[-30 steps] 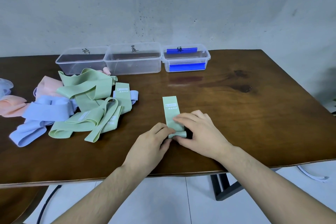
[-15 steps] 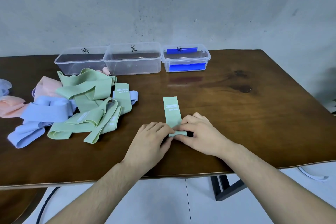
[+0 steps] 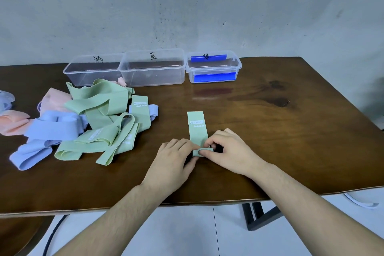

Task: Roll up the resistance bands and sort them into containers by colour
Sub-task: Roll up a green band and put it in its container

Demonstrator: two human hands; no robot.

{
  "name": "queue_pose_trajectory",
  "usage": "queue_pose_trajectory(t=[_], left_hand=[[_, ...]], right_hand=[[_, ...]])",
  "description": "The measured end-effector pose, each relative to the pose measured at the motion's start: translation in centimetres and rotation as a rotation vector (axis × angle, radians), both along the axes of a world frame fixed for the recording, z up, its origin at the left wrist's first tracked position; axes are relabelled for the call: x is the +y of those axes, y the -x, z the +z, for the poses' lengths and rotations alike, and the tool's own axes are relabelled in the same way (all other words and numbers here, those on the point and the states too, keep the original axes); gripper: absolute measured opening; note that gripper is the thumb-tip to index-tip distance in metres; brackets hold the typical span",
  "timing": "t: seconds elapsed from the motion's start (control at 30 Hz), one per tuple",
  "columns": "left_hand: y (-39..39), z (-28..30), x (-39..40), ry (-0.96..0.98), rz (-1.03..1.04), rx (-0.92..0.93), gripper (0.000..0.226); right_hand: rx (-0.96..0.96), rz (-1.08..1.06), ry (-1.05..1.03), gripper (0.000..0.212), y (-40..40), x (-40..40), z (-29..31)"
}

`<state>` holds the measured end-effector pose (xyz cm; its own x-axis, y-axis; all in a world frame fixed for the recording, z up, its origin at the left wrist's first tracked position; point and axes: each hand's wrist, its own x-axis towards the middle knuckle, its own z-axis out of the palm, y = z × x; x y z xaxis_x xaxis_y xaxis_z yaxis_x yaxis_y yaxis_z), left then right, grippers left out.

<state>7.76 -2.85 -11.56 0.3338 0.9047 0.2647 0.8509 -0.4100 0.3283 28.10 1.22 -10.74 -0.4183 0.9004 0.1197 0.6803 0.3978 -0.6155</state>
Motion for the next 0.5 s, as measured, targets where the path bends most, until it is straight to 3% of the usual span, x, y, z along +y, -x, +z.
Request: queue_pose_trajectory(t=[0.2, 0.5], left_hand=[[-0.33, 0.0, 0.16, 0.005, 0.07, -0.049, 0.025], [-0.37, 0.69, 0.71, 0.007, 0.045, -0.071, 0.028]], right_hand=[[-0.012, -0.008, -0.095, 0.025, -0.45, -0.27, -0.19], [-0.087, 0.023, -0.147, 0.028, -0.49, 0.26, -0.07]])
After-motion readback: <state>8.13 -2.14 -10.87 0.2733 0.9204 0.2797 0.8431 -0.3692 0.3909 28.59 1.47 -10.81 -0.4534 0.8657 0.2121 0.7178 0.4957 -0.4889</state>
